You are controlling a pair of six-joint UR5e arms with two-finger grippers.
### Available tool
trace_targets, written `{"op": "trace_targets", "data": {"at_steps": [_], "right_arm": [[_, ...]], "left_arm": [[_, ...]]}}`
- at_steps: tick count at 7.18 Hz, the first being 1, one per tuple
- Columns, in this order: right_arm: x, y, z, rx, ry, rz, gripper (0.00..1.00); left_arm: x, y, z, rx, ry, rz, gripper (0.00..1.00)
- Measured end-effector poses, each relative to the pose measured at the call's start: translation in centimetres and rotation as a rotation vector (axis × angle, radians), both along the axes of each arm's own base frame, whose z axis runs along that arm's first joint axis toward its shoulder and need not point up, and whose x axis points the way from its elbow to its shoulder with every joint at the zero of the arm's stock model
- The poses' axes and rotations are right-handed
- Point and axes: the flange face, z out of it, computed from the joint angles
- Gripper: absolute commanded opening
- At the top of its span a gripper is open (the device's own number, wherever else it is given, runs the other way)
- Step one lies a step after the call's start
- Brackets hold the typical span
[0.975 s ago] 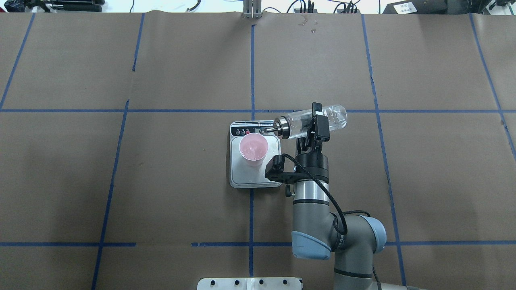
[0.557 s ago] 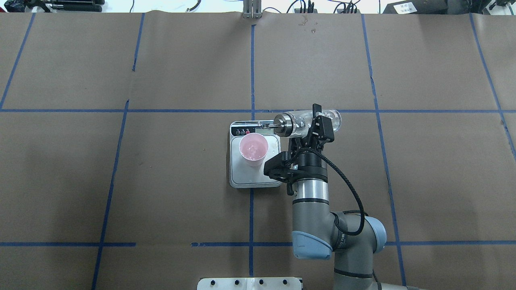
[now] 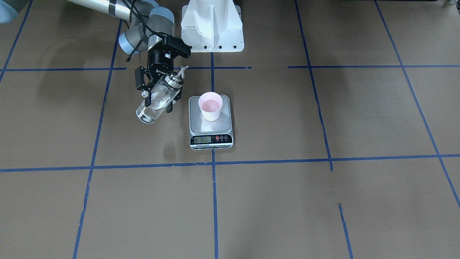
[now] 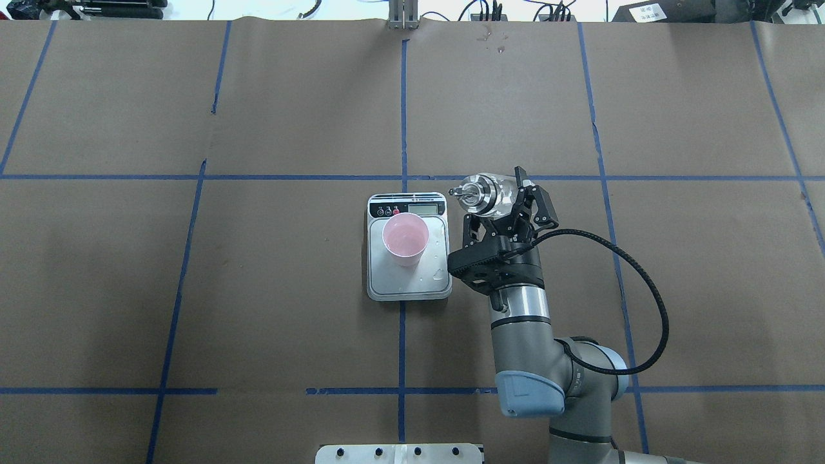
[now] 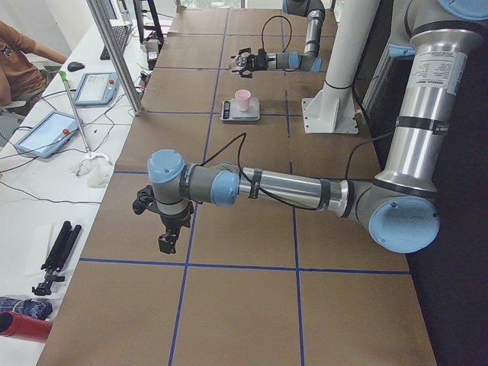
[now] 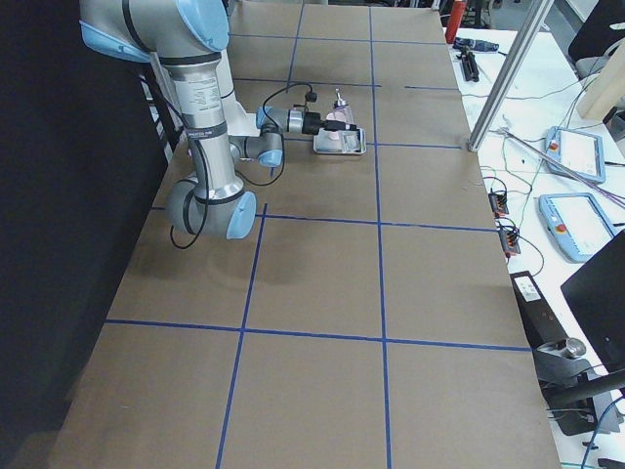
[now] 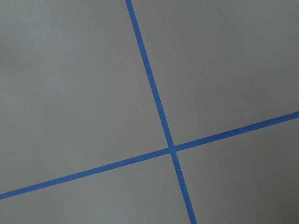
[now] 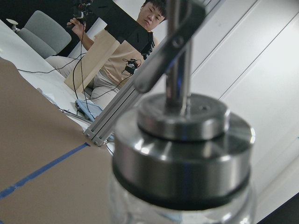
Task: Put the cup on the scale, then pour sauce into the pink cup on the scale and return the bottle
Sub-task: 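Tilt the bottle back upright with the right gripper, then carry the bottle back with the right gripper and lower it to its spot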
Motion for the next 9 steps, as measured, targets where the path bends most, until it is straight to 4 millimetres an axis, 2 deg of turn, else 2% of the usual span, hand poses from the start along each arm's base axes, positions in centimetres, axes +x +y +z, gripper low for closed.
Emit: {"op": "trace_targets", "data": {"at_steps": [2,4,6,9], "right_arm": [[1.2,-0.7,1.7,-0.015,-0.100,0.003,0.00],[3.8,-3.0,6.0,-0.056,-0.118,0.001,0.00],[6.5,-4.7,9.9,-0.127,-0.227,-0.023,0.00],[9.0,-5.4,13.5,-0.241,-0.463,-0.053,0.00]], "left_arm": [[-0.5,-0.4,-0.6,0.009,0.000,-0.010,1.00],[-1.3,-0.9,-1.6,0.025,0.001,-0.025,1.00],[-1.7,-0.9,-2.9,0.040,0.001,-0.032,1.00],[-1.8,-0.4,-5.3,0.045,0.001,-0.036,1.00]]}}
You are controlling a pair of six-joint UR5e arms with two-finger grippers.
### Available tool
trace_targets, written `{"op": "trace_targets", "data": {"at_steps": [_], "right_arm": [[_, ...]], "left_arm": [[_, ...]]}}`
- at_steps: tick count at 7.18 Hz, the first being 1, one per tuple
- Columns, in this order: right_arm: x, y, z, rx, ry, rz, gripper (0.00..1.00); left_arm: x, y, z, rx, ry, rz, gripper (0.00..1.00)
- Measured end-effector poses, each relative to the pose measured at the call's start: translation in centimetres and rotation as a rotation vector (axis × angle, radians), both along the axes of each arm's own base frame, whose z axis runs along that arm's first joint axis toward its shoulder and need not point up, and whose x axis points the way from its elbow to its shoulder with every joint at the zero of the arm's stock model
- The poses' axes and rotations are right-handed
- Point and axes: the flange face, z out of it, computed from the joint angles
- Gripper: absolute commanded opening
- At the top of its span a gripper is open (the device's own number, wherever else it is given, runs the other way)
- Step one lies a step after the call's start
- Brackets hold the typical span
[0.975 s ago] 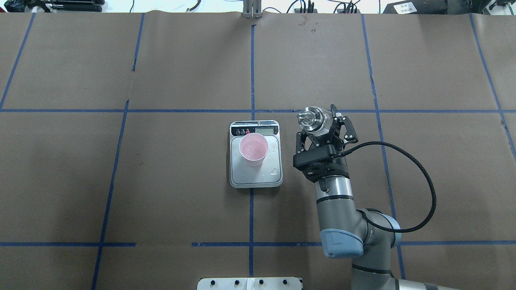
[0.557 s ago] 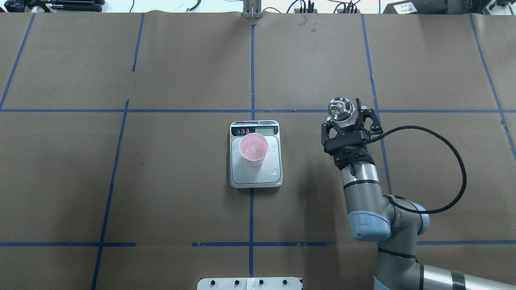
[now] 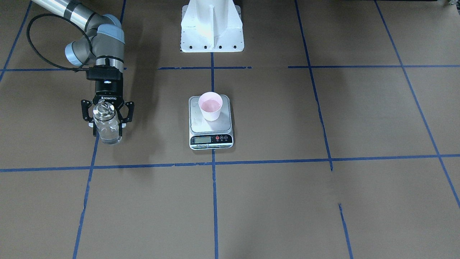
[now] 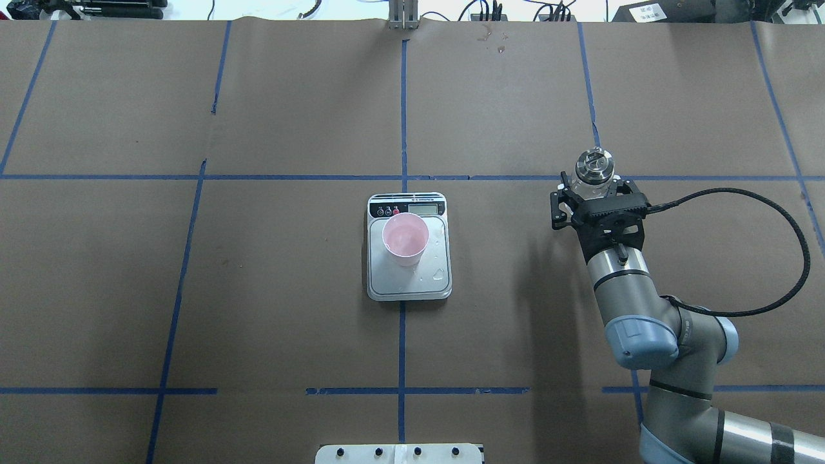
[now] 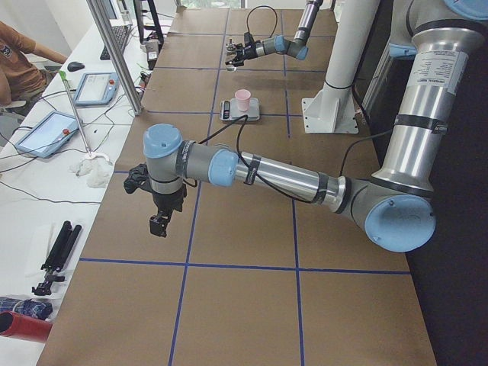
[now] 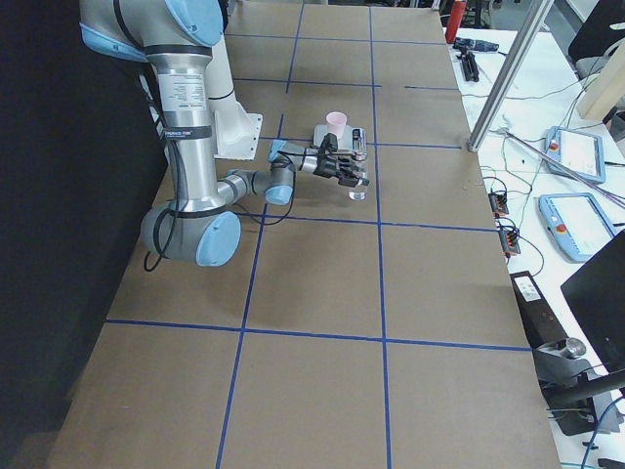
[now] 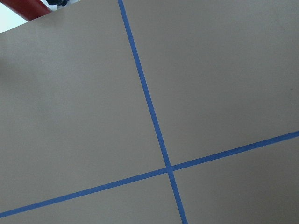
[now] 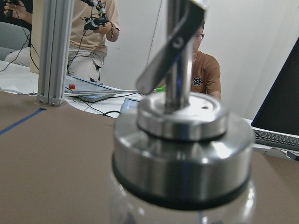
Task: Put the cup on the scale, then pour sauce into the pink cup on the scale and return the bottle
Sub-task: 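Carry the bottle back with the right gripper and lower it to its spot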
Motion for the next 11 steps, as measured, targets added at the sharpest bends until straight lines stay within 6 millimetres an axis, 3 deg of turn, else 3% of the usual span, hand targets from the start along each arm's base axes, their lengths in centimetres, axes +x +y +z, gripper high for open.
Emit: {"op": "trace_targets", "data": {"at_steps": [3,11], "right_arm": [[2.1,-0.9,2.5,-0.056,-0.062,0.018,0.00],[3.7,-1.9,5.8,-0.194,-0.140,-0.049,0.00]], "left_arm": [[-0.1,0.1,-0.8,0.009,-0.001,-0.001,1.00],[-0.1,0.1,-0.9,0.011,-0.001,-0.001,1.00]]}}
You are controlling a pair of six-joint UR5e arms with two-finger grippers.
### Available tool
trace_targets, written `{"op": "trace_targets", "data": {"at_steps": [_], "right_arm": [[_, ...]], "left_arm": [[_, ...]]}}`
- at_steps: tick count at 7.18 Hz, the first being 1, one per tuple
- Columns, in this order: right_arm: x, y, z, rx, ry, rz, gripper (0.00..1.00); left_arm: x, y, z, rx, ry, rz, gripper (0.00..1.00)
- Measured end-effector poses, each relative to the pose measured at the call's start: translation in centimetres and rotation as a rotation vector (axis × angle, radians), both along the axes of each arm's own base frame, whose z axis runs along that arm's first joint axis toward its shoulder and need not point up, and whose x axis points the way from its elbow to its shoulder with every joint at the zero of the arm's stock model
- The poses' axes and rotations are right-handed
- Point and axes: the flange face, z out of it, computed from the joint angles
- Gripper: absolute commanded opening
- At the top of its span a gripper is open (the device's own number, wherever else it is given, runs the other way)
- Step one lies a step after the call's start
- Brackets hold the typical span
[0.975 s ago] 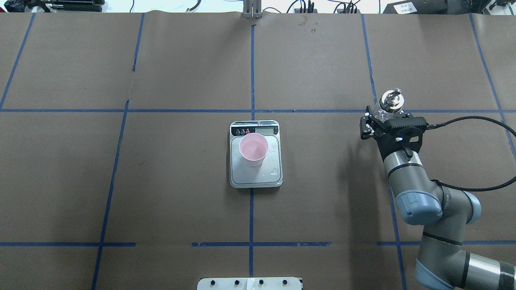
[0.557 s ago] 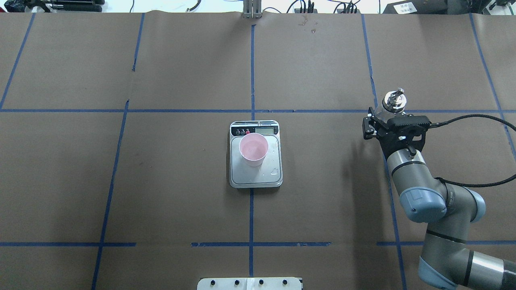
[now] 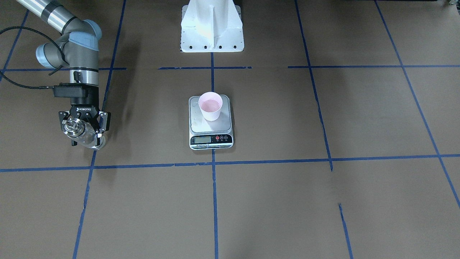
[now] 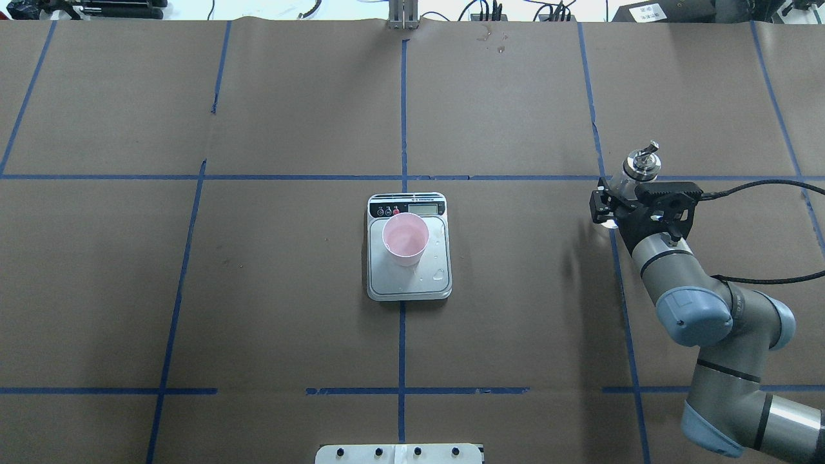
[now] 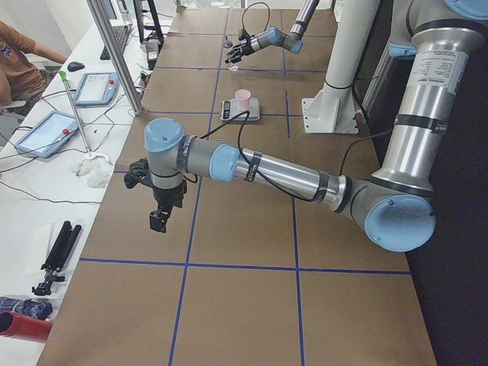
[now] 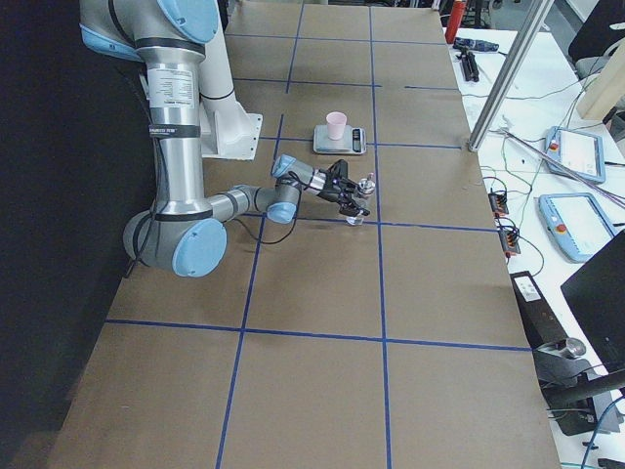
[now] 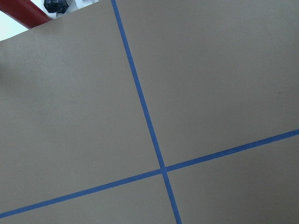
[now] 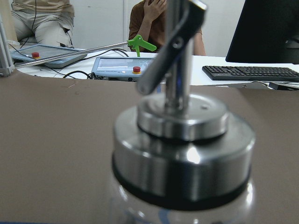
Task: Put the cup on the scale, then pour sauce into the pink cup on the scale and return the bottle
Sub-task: 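Carry the bottle back with the right gripper and lower it to its spot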
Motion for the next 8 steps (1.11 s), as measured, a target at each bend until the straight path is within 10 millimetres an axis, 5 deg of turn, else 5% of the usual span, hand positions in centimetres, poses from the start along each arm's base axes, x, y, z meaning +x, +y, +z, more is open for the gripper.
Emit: {"op": "trace_targets", "data": {"at_steps": [2,4,8], "right_arm": [[-0.03,0.01,0.29,-0.016,0.026,-0.002,0.58],[0.03,0.04,0.23,-0.019,0.032,-0.001,0.93],[0.79,0.44,-0.65,-0.012,0.015,-0.001,0.99]], "left_arm": [[0.00,-0.02,-0.05,0.001,0.000,0.000,1.00],[0.06,-0.05,-0.10,0.002,0.000,0.001,1.00],[0.08,-0.07,-0.11,0.002,0.000,0.001,1.00]]}}
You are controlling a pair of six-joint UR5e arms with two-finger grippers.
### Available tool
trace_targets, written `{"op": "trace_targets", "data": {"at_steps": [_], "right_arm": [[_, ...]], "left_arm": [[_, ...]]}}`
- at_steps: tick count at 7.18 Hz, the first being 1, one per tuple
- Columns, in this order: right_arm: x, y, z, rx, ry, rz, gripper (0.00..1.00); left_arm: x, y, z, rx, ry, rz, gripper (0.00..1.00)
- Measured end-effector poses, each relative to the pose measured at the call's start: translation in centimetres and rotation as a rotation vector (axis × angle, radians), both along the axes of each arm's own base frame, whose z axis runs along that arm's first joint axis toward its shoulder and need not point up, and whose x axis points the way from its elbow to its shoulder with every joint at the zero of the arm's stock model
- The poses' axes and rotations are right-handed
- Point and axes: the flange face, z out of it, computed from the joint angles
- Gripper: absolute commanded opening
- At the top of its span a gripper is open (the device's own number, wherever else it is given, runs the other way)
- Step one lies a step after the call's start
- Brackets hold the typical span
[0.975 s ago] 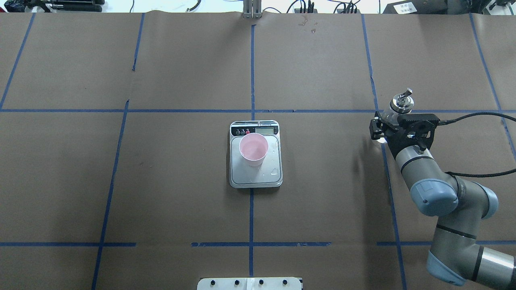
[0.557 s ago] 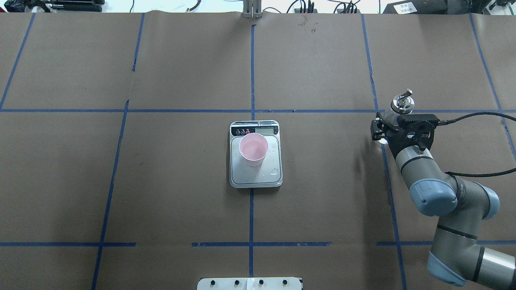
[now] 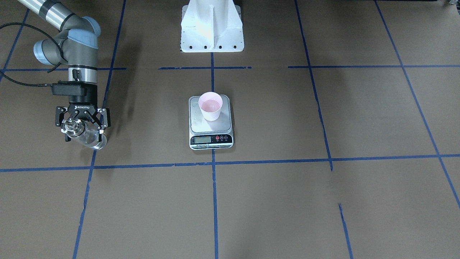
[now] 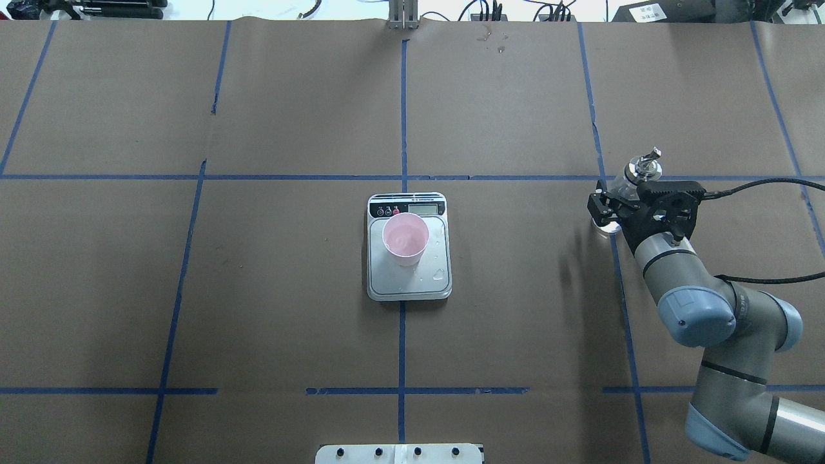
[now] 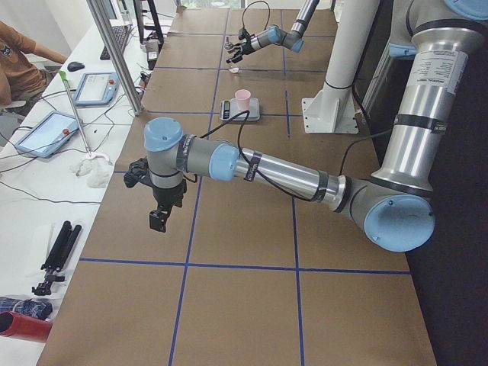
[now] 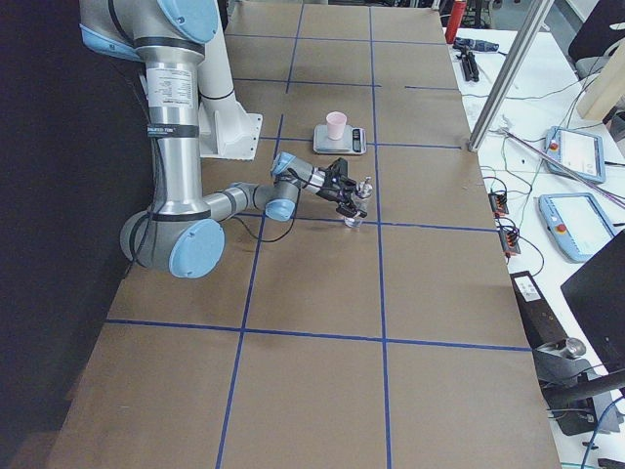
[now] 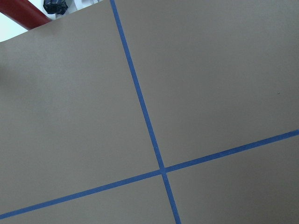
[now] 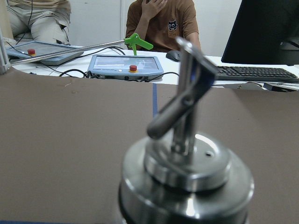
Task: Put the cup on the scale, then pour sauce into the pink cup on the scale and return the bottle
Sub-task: 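Carry the bottle back with the right gripper and lower it to its spot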
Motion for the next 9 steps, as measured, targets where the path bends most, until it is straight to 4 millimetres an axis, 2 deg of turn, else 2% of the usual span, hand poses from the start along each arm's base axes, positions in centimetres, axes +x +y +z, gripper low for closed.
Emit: {"op": "trace_targets", "data": {"at_steps": [3,5,7,9], "right_arm": [[0.9,1.3,0.7,-0.029,-0.002,-0.047,0.99],[1.1,3.0,-0.2,-0.052,-0.034,-0.073,0.99],[0.7,4.8,-2.6,-0.101,-0.032,-0.099,0.99],[2.2,7.1,-6.5,-0.241,0.040,-0.166,1.00]], "left_arm": [[0.0,0.0,0.0,0.000,0.000,0.000,1.00],[0.0,0.0,0.0,0.000,0.000,0.000,1.00],[0.0,0.0,-0.1,0.001,0.000,0.000,1.00],[0.0,0.0,-0.1,0.001,0.000,0.000,1.00]]}}
